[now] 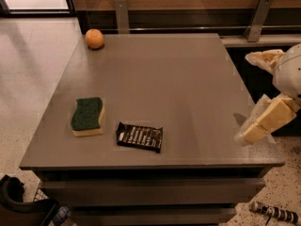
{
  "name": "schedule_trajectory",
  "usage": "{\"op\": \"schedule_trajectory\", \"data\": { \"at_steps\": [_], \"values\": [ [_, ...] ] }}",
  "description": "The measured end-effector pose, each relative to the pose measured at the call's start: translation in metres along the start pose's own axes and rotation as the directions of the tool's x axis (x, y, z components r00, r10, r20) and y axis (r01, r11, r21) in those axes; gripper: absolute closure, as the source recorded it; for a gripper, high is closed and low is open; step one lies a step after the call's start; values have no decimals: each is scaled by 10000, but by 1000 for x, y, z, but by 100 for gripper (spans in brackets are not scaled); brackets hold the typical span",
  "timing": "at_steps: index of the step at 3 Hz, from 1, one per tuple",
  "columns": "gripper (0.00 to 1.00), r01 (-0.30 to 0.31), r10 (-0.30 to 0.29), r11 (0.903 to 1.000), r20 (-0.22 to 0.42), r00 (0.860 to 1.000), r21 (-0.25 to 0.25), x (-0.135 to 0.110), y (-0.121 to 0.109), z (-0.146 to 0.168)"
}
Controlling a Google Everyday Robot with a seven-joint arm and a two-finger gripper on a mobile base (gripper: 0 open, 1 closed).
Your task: Move rxbar chocolate near orange
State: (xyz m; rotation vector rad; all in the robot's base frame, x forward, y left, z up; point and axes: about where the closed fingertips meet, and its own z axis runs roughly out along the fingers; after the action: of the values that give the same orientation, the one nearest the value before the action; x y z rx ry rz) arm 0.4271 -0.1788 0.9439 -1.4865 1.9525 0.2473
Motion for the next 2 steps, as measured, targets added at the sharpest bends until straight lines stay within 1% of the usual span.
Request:
{"op": "schedule_trajectory", "data": {
  "at_steps": [1,2],
  "values": [
    [0,-129,138,9999,1679,9857,-66,-12,11,21],
    [0,-360,410,9991,3272,9441,-212,-30,21,41]
  ]
}}
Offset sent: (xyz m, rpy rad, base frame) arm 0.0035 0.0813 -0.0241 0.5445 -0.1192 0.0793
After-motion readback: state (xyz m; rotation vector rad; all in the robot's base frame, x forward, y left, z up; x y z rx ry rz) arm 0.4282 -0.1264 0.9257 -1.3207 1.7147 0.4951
